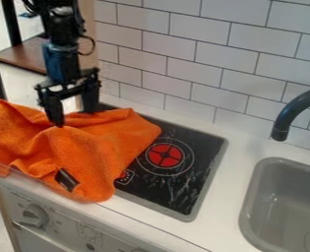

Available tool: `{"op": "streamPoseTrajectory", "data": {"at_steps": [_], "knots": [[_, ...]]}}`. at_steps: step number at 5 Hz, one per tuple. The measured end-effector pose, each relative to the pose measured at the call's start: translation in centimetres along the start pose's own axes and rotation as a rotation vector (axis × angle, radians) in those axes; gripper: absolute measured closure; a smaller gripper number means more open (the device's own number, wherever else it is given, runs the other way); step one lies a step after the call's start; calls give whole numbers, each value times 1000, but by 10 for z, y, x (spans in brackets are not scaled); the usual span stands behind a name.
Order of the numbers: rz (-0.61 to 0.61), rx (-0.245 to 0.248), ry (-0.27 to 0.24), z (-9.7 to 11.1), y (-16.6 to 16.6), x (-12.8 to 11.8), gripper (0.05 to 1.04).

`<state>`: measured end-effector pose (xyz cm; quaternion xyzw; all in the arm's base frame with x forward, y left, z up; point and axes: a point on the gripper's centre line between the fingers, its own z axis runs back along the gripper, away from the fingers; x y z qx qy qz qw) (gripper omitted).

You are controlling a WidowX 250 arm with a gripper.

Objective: Move the cloth from bottom left to top right of the cooker

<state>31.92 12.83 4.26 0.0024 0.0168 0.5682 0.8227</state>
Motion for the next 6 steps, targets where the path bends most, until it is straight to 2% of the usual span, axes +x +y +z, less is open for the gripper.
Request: {"op": "streamPoseTrajectory", "data": {"at_steps": [2, 3, 6], "knots": [[31, 11, -58, -27, -10, 12, 84], [49, 37, -60, -46, -4, 11, 84], [113, 22, -34, -55, -14, -10, 84]]}}
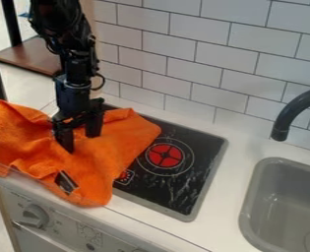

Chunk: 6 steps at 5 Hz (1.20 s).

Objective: Move the cloth from bottom left to top right of the cooker

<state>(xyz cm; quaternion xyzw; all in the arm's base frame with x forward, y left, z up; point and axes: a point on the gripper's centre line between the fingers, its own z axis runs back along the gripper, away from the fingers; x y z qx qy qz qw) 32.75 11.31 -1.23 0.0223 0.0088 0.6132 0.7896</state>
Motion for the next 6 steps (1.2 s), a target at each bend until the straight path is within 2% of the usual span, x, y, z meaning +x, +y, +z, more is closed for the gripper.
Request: {"op": "streamPoseTrajectory", "data": {"at_steps": [2, 3, 5, 6], "knots": [[-94, -44, 10, 0, -34, -61, 84], [-140, -53, 41, -1, -44, -90, 84], [-252, -53, 70, -2, -50, -130, 84], [-295, -52, 91, 0, -47, -140, 84]]}}
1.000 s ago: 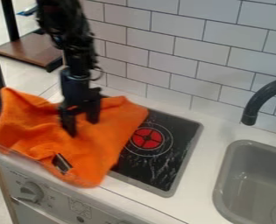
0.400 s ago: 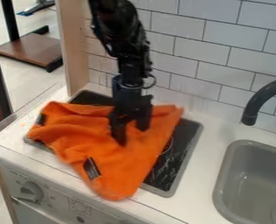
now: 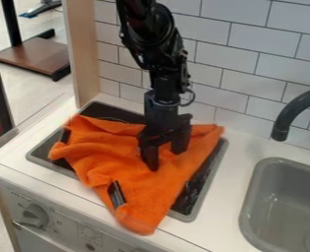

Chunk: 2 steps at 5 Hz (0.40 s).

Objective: Move the cloth from bottom left to top right of the cooker

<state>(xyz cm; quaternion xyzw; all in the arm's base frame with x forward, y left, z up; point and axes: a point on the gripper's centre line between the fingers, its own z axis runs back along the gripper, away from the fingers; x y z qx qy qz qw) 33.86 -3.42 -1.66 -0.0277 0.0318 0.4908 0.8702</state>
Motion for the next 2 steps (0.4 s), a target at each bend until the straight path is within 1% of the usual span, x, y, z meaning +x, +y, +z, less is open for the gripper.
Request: {"op": "streamPoseTrajectory", "data": {"at_steps": [1, 2], "knots": [[-31, 28, 10, 2, 6, -10, 84], [-54, 48, 10, 12, 12, -11, 84]]}}
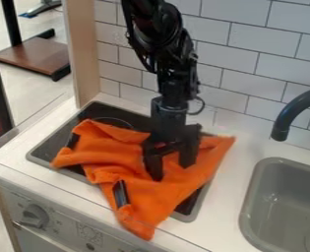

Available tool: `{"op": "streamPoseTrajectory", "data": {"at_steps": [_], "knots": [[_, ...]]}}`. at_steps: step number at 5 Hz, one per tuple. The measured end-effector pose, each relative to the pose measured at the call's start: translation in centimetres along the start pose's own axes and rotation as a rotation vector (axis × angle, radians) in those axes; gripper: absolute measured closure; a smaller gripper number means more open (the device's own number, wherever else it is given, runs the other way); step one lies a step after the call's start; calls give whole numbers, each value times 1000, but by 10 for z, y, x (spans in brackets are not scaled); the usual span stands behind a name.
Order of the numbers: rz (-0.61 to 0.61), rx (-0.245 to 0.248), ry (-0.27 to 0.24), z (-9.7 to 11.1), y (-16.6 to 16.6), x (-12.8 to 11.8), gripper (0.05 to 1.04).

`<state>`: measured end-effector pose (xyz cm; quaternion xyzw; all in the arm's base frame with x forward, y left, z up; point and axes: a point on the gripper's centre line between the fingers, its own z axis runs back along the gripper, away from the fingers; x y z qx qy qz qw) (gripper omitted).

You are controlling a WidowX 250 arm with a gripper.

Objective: Move the cloth from bottom left to top right of the cooker

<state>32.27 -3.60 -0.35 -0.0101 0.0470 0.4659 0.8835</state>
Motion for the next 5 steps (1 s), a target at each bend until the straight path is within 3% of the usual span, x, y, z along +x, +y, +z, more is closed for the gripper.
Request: {"op": "streamPoseTrajectory", "data": {"at_steps": [1, 2, 4, 5], "knots": [[7, -18, -34, 28, 6, 6, 84], [3, -57, -23, 48, 7, 5, 84], [-26, -183, -54, 106, 22, 9, 84], [-76, -185, -55, 111, 28, 12, 84]]}}
